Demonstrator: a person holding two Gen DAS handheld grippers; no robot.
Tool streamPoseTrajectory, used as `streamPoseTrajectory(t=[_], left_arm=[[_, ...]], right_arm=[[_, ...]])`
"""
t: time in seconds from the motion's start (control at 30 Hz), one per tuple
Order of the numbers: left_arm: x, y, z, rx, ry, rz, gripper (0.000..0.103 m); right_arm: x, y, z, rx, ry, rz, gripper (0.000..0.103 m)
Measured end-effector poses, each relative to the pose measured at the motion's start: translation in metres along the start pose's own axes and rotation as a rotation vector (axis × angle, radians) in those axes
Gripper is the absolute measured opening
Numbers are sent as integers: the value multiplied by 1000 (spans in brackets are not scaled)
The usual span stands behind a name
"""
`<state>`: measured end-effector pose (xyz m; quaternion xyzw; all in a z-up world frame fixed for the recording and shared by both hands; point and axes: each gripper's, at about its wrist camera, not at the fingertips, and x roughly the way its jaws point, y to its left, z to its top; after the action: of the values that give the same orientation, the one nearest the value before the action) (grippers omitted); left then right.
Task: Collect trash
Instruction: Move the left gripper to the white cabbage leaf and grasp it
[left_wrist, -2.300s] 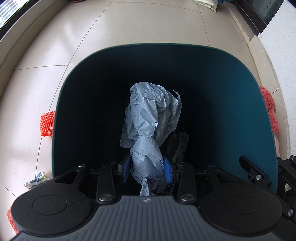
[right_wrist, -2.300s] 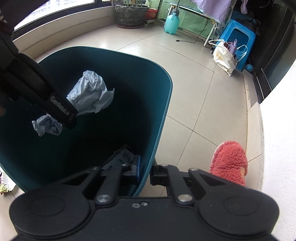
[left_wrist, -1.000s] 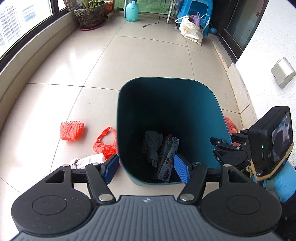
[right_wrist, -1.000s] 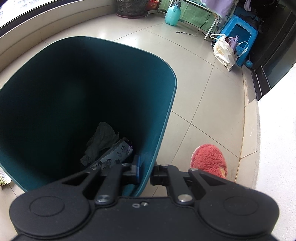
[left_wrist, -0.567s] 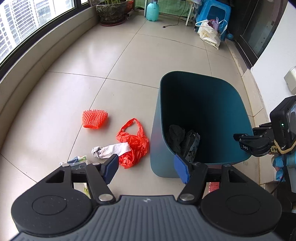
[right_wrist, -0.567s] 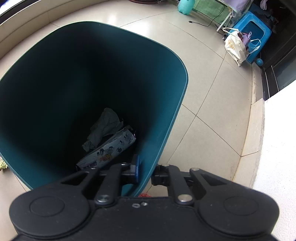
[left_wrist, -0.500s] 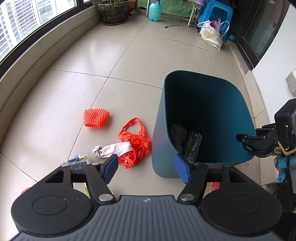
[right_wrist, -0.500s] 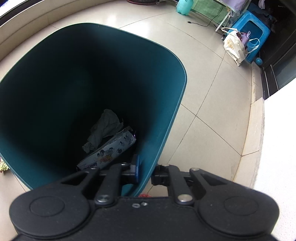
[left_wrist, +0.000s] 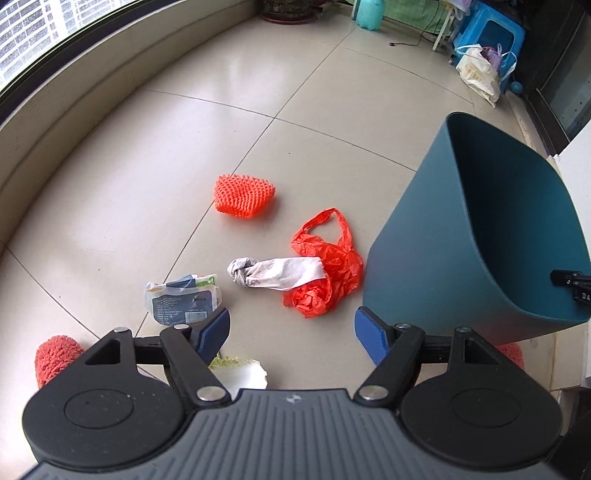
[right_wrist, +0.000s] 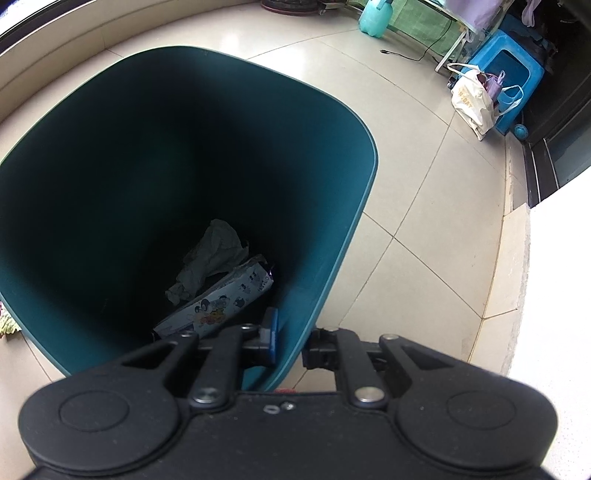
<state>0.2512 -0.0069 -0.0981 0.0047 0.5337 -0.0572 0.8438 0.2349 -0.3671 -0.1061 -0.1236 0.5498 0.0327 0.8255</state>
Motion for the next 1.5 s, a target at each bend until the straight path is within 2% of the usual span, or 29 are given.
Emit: streamPoseTrajectory(t=[0.1, 0.2, 0.33, 0.5, 0.67, 0.8, 1.03, 1.27, 1.3, 1.37, 1.4, 1.5], left_arm=[[23, 15, -7, -16, 3, 27, 74], [50, 30, -18, -21, 3, 84, 74], [85, 55, -32, -67, 60, 104, 74], [118, 77, -54, -88, 140, 72, 75], [146, 75, -81, 2, 231, 97, 75], [169, 90, -92, -63, 291, 67, 75], [195, 94, -101, -50, 344, 83, 74], [200, 89, -106, -22, 323, 73, 75], [199, 89, -108, -23, 320, 71, 73], [195, 87, -109, -24, 315, 46, 59], [193, 84, -108, -18, 313, 38, 47], [187, 72, -108, 21, 289, 75, 35]], right_arm=[[2, 0, 3, 16, 1, -5, 11], [2, 9, 7, -30, -31, -39, 11], [-1, 17, 21, -47, -54, -46, 10], [4, 15, 28, -24, -51, -42, 10], [10, 9, 33, 1, -27, -43, 11], [17, 2, 36, 26, -20, -46, 12], [16, 4, 33, 43, -26, -47, 12], [16, 0, 32, 61, -31, -39, 11], [16, 0, 32, 64, -31, -38, 11], [16, 0, 32, 68, -32, -38, 11], [16, 0, 32, 68, -32, -39, 11], [16, 0, 32, 68, -33, -42, 11]])
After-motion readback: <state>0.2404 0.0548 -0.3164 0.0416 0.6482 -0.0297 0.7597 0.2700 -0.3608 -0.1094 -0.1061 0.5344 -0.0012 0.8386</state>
